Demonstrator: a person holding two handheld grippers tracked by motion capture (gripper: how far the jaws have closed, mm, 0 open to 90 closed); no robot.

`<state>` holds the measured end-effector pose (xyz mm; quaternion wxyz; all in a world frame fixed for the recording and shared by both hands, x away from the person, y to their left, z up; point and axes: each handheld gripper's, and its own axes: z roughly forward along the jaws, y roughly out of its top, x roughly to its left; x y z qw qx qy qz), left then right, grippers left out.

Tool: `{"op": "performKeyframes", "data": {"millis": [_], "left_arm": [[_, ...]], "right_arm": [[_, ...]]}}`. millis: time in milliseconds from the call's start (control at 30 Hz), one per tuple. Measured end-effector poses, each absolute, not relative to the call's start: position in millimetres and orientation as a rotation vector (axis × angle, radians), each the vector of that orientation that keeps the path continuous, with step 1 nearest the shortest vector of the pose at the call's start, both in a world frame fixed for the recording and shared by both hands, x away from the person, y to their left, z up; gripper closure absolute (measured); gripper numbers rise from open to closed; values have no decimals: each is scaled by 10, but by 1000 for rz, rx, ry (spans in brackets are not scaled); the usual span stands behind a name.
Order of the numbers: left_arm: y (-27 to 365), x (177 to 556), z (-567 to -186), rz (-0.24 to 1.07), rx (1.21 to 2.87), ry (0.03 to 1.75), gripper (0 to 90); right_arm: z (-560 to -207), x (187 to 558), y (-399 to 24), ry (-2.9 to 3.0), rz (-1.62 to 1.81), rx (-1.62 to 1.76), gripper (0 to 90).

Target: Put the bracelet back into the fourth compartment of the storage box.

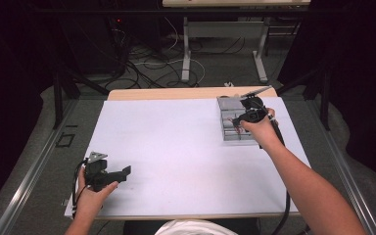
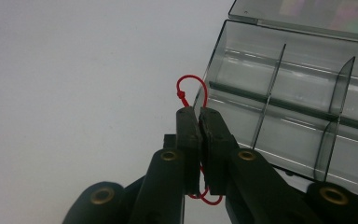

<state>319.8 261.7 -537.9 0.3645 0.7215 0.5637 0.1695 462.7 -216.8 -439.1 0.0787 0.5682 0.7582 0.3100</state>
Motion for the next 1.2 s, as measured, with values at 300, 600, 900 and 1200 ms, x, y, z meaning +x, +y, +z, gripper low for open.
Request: {"op": "performKeyframes", "data": {"millis": [300,600,900,1200], "left_arm": [[2620,3199,-5382,443,1853,1451,27],[2620,3205,-5391,441,1853,1444,27],[2623,3203,-5389,437,1850,1450,27],[2621,3202,-5390,436,1841,1448,32]], "right_arm": [[-4406,4760,-2212,2209,946,1726,872],[-4451,4847,-2242,2174,950,1732,872],[-4512,4918,-2213,2177,936,1682,872],[-4653,4953,-2138,2202,918,1597,872]]}}
